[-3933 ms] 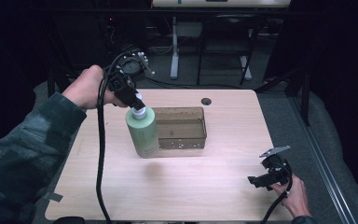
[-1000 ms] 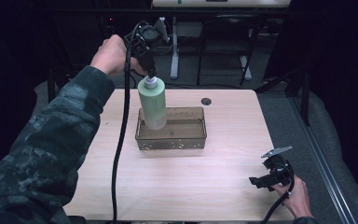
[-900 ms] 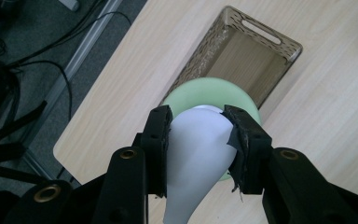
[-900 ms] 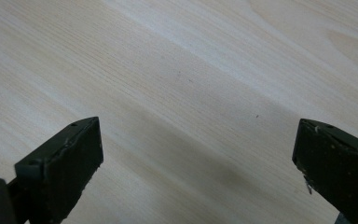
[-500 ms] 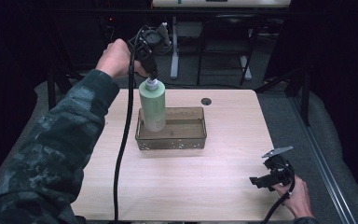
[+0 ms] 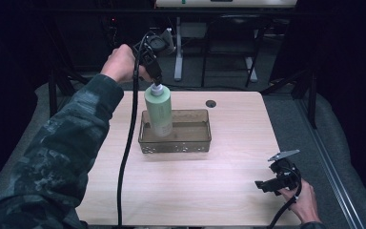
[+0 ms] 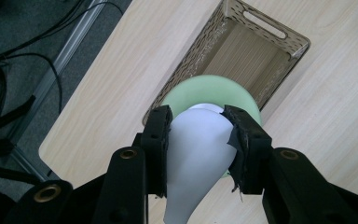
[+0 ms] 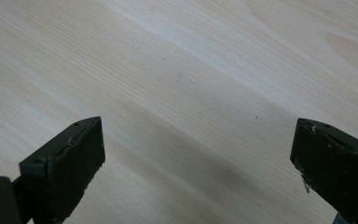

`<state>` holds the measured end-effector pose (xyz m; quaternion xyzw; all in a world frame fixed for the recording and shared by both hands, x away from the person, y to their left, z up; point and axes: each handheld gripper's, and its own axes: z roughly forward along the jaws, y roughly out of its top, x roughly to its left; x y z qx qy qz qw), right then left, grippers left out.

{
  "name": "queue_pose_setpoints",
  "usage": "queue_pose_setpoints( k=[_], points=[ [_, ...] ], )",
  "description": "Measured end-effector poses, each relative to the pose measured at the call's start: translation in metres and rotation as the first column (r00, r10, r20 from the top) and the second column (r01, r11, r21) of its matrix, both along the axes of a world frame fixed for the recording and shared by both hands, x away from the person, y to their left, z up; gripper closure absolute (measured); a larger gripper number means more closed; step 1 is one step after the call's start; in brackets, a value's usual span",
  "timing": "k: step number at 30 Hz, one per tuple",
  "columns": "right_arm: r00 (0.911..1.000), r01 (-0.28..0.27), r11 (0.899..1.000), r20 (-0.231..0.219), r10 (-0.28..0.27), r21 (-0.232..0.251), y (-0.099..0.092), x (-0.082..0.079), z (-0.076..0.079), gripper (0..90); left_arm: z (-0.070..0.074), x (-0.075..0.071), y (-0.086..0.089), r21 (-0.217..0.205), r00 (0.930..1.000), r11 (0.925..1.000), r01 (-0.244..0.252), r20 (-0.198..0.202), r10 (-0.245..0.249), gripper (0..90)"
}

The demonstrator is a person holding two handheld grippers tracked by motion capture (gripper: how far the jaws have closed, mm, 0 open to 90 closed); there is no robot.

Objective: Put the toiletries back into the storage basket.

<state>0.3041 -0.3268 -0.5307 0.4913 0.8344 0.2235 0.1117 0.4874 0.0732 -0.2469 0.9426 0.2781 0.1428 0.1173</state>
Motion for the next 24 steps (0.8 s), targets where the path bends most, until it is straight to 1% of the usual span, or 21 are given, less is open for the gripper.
queue_pose_setpoints(
  k=[3, 4, 7, 11, 13, 17, 23, 24],
  points=[
    [1.0000, -0.002, 1.000, 0.004, 0.002, -0.005, -0.001, 0.000, 0.001, 2.5, -0.003, 0.000, 0.001, -0.005, 1.0000, 1.0000, -0.003, -0.003, 0.003, 62.8],
    [1.0000, 0.002, 1.000, 0.001, -0.002, 0.004, 0.000, 0.000, 0.001, 2.6, -0.004, 0.000, 0.001, -0.004, 1.0000, 1.0000, -0.002, -0.007, 0.002, 62.8],
    [1.0000, 0.000, 1.000, 0.002, 0.000, -0.003, 0.000, 0.000, 0.000, 2.6, -0.007, 0.001, 0.003, -0.011, 1.0000, 0.9999, -0.003, -0.009, 0.003, 62.8],
    [1.0000, 0.002, 1.000, -0.001, -0.002, 0.004, 0.001, -0.001, 0.001, 2.7, -0.014, 0.001, 0.005, -0.013, 0.9998, 0.9999, -0.004, -0.018, 0.003, 62.8],
    [1.0000, -0.006, 1.000, 0.004, 0.006, -0.011, 0.000, 0.000, 0.000, 2.7, -0.017, 0.002, 0.007, -0.016, 0.9997, 0.9999, -0.004, -0.023, 0.004, 62.8],
    [1.0000, -0.006, 1.000, -0.002, 0.006, -0.004, 0.001, -0.001, 0.000, 2.8, -0.023, 0.002, 0.009, -0.025, 0.9997, 0.9996, -0.010, -0.023, 0.009, 62.8],
    [1.0000, -0.008, 1.000, -0.001, 0.008, -0.017, 0.001, -0.001, 0.000, 2.8, -0.031, 0.003, 0.012, -0.028, 0.9994, 0.9996, -0.007, -0.035, 0.006, 62.7],
    [1.0000, -0.006, 1.000, -0.003, 0.006, -0.012, 0.001, -0.001, 0.000, 2.8, -0.032, 0.003, 0.013, -0.030, 0.9994, 0.9995, -0.007, -0.035, 0.006, 62.8]
  ],
)
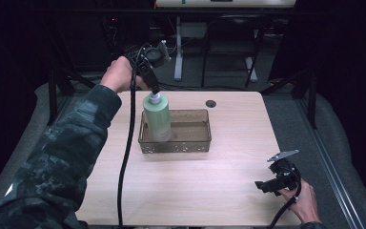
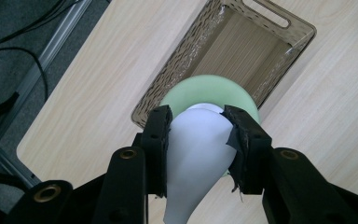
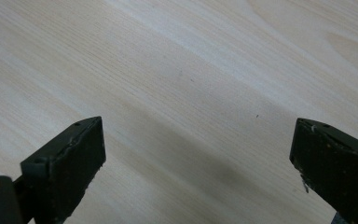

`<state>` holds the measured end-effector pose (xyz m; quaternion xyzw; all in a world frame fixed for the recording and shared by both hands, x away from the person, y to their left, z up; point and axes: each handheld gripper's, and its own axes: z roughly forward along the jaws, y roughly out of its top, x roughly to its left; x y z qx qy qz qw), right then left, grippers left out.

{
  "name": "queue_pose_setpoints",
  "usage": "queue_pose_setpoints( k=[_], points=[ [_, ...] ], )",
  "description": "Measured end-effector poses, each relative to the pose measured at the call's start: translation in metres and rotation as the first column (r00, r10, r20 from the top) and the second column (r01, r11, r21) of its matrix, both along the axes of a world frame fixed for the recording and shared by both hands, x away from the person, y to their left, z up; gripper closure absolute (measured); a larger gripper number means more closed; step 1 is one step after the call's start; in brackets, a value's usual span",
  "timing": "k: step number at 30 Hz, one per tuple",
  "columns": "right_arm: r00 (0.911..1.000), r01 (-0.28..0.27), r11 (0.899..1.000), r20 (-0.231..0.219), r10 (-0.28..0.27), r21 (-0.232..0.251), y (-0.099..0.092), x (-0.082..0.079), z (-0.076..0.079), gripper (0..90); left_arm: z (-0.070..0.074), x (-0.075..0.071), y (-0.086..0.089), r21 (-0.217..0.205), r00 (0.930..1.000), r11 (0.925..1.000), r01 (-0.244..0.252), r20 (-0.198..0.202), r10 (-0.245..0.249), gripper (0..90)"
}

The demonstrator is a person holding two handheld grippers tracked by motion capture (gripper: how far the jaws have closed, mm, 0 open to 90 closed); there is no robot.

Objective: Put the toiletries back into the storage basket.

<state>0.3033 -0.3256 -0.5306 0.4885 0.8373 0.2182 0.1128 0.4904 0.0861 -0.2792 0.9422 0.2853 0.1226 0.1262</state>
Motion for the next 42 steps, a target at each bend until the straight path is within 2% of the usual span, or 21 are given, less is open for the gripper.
queue_pose_setpoints(
  k=[10, 21, 30, 40, 42],
  points=[
    [1.0000, -0.001, 1.000, 0.000, 0.001, 0.004, 0.001, 0.000, 0.000, 2.8, -0.010, 0.000, 0.005, -0.011, 0.9999, 0.9999, -0.008, -0.008, 0.008, 62.8],
    [1.0000, -0.006, 1.000, -0.002, 0.006, -0.007, 0.001, 0.000, -0.001, 2.8, -0.023, 0.002, 0.008, -0.001, 0.9995, 1.0000, -0.006, -0.032, 0.006, 62.8],
    [1.0000, -0.004, 1.000, -0.003, 0.004, -0.004, 0.001, 0.000, -0.002, 2.9, -0.029, 0.002, 0.013, -0.005, 0.9993, 0.9999, -0.011, -0.035, 0.011, 62.8],
    [1.0000, -0.003, 1.000, -0.008, 0.003, -0.001, 0.002, 0.000, -0.002, 2.8, -0.032, 0.000, 0.021, 0.015, 0.9987, 0.9998, -0.016, -0.049, 0.017, 62.8],
    [1.0000, -0.006, 1.000, -0.004, 0.006, -0.014, 0.002, 0.000, -0.002, 2.8, -0.031, 0.000, 0.023, 0.015, 0.9986, 0.9997, -0.018, -0.049, 0.019, 62.7]
  ],
)
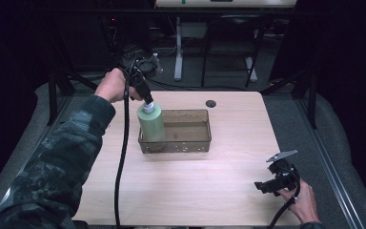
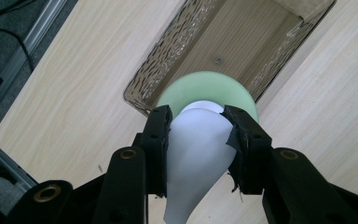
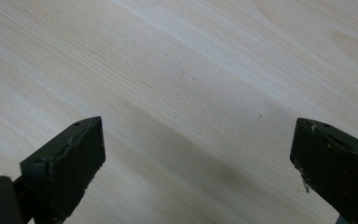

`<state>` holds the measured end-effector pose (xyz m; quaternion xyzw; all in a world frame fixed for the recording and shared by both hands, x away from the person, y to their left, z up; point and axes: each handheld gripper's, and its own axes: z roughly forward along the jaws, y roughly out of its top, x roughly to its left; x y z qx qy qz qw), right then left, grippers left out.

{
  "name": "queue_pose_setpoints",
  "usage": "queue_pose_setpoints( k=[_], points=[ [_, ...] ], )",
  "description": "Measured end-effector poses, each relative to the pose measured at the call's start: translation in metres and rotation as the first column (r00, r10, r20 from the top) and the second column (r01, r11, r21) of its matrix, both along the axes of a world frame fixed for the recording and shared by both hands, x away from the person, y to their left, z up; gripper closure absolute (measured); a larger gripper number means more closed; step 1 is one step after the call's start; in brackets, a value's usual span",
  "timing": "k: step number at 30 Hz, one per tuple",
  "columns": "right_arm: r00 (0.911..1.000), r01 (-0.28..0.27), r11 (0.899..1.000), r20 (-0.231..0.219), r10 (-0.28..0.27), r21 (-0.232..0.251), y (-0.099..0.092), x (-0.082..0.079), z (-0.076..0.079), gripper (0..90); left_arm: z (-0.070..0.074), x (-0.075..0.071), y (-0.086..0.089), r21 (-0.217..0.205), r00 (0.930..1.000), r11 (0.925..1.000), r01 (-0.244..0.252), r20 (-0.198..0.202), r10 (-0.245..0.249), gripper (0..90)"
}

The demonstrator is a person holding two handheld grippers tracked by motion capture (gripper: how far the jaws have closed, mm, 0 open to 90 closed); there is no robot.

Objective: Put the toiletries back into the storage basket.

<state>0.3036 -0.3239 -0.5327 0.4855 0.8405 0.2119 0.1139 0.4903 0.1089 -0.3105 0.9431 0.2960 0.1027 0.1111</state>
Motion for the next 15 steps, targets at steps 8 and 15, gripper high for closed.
queue_pose_setpoints(
  k=[8, 15],
  points=[
    [1.0000, 0.000, 1.000, -0.001, 0.000, 0.011, 0.0011, -0.0004, 0.0004, 2.8, -0.0050, -0.0005, 0.0062, 0.007, 0.9999, 1.0000, -0.006, -0.011, 0.006, 62.7],
    [1.0000, 0.003, 1.000, -0.002, -0.003, 0.014, 0.0009, -0.0006, 0.0004, 2.8, -0.0082, -0.0001, 0.0077, 0.011, 0.9998, 0.9999, -0.008, -0.016, 0.008, 62.7]
  ],
)
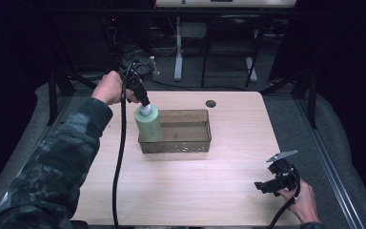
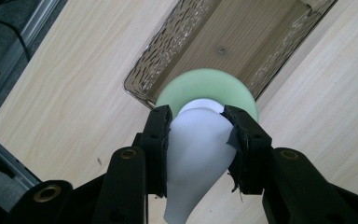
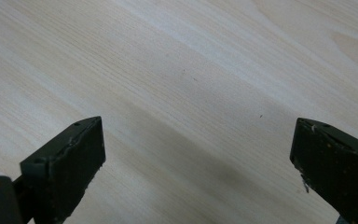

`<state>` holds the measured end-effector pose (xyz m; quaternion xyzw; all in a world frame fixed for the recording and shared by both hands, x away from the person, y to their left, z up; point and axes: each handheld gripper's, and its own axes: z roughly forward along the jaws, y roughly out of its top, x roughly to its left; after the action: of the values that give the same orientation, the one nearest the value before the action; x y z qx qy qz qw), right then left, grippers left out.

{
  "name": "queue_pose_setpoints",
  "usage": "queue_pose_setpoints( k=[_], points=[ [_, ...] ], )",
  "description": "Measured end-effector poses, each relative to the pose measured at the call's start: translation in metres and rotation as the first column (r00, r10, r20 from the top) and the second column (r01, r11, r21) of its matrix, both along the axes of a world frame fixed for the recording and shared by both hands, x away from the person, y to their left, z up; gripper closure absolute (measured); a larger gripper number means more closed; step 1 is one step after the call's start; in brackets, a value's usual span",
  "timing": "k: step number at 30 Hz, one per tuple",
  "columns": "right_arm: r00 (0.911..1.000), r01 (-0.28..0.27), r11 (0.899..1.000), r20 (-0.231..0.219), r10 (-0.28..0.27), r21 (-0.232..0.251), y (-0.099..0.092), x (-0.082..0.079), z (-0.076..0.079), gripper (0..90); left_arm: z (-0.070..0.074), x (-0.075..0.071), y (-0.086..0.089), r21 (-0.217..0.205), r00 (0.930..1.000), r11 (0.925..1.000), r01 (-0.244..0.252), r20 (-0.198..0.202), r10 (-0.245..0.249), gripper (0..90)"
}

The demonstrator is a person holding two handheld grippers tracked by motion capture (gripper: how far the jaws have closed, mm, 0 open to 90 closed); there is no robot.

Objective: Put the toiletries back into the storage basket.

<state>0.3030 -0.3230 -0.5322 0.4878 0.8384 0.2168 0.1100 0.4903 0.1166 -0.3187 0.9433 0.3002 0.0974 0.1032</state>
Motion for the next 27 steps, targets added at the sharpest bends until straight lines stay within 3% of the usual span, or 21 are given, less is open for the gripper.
queue_pose_setpoints(
  k=[9, 15, 18, 27],
  points=[
    [1.0000, -0.001, 1.000, 0.009, 0.001, -0.009, -0.001, 0.000, 0.001, 2.8, -0.004, -0.001, 0.003, -0.073, 0.9993, 0.9972, -0.013, 0.035, 0.015, 62.2],
    [0.9998, -0.003, 1.000, 0.018, 0.003, -0.009, -0.001, -0.001, 0.002, 2.8, -0.006, 0.000, 0.010, -0.126, 0.9990, 0.9917, -0.023, 0.034, 0.027, 61.6],
    [0.9998, 0.001, 1.000, 0.019, -0.001, -0.007, -0.001, -0.001, 0.002, 2.8, -0.007, -0.001, 0.010, -0.136, 0.9983, 0.9900, -0.039, 0.037, 0.044, 56.6],
    [0.9999, 0.006, 1.000, 0.008, -0.006, 0.001, -0.001, -0.001, 0.001, 2.9, 0.000, -0.008, 0.015, -0.170, 0.9929, 0.9834, -0.062, 0.090, 0.078, 22.6]
  ],
)
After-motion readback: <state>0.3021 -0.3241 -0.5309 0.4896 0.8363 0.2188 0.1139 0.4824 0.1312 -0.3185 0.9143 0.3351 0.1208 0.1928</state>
